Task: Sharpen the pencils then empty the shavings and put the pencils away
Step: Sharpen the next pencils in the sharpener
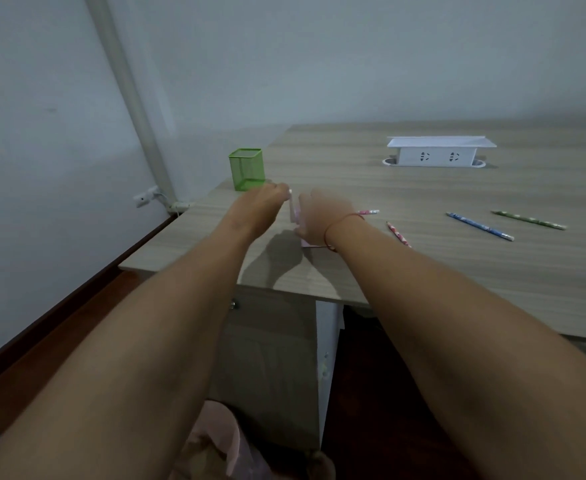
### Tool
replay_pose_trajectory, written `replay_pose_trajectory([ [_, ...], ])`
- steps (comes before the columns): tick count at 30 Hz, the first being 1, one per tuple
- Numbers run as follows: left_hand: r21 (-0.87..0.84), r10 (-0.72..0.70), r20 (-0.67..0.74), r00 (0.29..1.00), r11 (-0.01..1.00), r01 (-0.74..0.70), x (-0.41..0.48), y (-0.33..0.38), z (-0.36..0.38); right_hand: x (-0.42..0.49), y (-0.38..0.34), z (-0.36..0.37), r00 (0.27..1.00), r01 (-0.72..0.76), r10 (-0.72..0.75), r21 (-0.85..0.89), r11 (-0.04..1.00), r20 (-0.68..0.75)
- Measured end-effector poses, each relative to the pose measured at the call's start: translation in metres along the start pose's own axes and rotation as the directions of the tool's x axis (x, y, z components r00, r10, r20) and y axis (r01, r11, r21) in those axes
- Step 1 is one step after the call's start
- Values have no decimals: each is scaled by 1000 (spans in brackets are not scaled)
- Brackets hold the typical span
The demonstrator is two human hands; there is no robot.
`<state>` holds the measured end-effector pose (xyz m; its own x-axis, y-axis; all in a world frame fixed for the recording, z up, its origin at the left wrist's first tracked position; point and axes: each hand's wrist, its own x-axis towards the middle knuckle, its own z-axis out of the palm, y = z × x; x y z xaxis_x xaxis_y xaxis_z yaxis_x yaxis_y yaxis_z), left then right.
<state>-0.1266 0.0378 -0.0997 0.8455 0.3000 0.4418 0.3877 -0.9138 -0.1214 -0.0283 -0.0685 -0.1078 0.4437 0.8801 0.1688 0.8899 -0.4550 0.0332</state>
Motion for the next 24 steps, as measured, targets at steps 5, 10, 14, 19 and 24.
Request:
replay_pose_trajectory([
  [5,-20,-15,-54,998,1000,14,-24,12,-2,2,-1,3,1000,0,0,5,1000,7],
  [10,-95,-56,-7,998,994,55,-50,24,15,6,-1,4,1000,-10,10,17,1000,10],
  [14,-101,-73,41,996,992,77,-54,24,22,8,0,7,1000,16,-15,36,999,-4],
  [19,-50,-89,145,985,994,97,-51,27,25,6,1,8,997,58,-57,14,998,-51],
  [24,-50,-87,234,968,994,101,-42,25,39,5,3,9,991,94,-97,-35,995,-96],
])
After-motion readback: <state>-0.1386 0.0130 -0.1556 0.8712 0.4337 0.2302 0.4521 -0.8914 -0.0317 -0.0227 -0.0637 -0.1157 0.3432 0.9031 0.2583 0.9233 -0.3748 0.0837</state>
